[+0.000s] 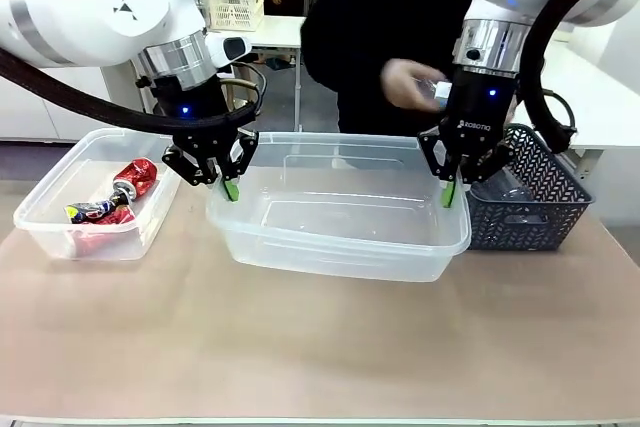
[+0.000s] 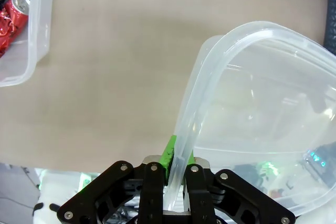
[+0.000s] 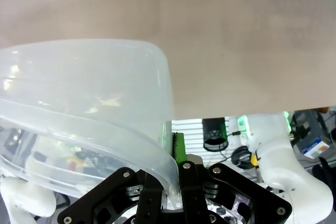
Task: Sort the waste into each basket.
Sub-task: Offer the picked Organizing box to the human.
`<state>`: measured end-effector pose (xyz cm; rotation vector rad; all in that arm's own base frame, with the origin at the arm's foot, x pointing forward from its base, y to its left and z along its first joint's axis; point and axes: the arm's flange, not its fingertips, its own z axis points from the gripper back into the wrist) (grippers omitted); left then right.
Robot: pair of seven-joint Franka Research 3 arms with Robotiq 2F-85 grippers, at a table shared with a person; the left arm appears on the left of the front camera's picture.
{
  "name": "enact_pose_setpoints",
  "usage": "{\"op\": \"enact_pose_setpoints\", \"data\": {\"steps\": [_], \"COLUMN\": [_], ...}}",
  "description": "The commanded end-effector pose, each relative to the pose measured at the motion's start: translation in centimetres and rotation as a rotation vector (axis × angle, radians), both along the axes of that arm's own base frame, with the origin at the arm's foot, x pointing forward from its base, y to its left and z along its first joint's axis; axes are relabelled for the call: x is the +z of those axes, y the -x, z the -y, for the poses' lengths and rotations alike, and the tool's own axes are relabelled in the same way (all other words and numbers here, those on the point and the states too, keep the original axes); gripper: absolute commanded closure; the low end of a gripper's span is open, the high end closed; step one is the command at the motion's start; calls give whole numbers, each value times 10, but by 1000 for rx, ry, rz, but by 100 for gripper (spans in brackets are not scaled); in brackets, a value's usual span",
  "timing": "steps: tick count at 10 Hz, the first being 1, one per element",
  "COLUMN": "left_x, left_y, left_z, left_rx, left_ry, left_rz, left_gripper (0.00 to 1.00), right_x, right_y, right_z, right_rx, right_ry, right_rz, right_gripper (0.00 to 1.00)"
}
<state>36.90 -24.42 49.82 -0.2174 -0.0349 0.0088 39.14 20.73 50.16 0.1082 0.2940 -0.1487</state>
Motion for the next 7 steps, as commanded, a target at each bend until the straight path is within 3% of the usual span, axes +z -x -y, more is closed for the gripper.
{"op": "enact_pose_setpoints", "data": {"steps": [1, 7], "left_x": [6, 6], "left_y": [-4, -4], "left_z": [-1, -1], "left_rx": [12, 12], "left_ry": [14, 14], "left_rz": [9, 9], "left_gripper": [95, 95], "right_x": [2, 2], "right_y": [1, 1], "right_z": [-1, -1], "right_rx": [16, 16], "right_ry": [0, 0], "right_rz": [-1, -1], "right_gripper": [96, 96]}}
